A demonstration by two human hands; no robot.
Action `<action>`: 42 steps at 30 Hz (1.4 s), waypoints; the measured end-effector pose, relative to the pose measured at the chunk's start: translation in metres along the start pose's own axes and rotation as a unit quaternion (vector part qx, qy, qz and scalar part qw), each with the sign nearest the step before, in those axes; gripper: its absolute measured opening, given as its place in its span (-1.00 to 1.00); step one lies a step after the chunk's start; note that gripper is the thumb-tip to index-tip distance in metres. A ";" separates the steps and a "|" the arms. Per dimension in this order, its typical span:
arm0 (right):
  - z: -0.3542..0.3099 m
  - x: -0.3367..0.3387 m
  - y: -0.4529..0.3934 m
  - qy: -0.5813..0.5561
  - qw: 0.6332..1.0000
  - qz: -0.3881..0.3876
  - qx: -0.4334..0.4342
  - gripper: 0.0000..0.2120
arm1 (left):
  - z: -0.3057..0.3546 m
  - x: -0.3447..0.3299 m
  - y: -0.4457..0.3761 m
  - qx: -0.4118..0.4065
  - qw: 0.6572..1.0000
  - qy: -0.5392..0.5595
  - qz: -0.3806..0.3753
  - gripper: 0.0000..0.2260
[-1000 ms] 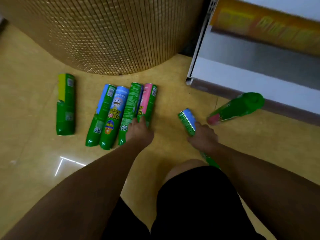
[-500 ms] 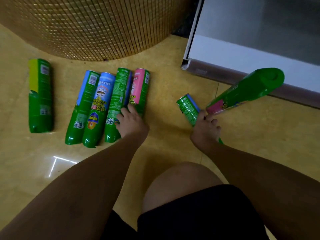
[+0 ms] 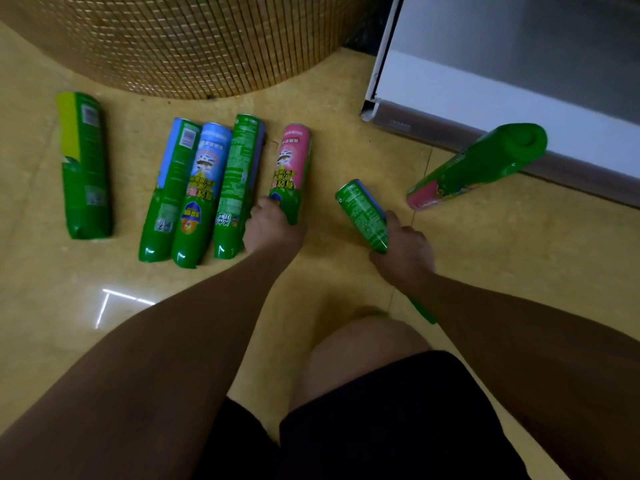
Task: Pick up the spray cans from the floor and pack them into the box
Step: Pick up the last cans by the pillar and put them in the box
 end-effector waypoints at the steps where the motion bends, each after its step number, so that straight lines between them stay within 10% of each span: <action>1: -0.004 0.008 0.010 0.006 1.000 -0.007 0.003 -0.18 | 0.003 0.011 0.008 -0.001 1.000 -0.005 -0.006 -0.43; 17: -0.055 0.296 0.264 -0.135 0.984 -0.037 -0.109 -0.39 | 0.090 0.310 0.252 0.004 0.997 -0.013 -0.070 -0.49; 26: -0.010 0.445 0.424 -0.250 0.943 0.059 -0.212 -0.54 | 0.200 0.452 0.398 -0.169 0.984 -0.020 -0.053 -0.52; 42: 0.281 0.509 0.682 -0.521 0.738 0.226 -0.365 -0.56 | 0.433 0.357 0.725 -0.415 0.892 -0.071 -0.163 -0.64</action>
Point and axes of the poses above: each hand's wrist, its own y-axis away from the middle knuckle, its own x-axis out of the back of the hand, z = x × y, the point moved 10 cm from there along -y, towards the middle knuckle, and after that the axes turned 1 degree about y, right-handed, at the moved point
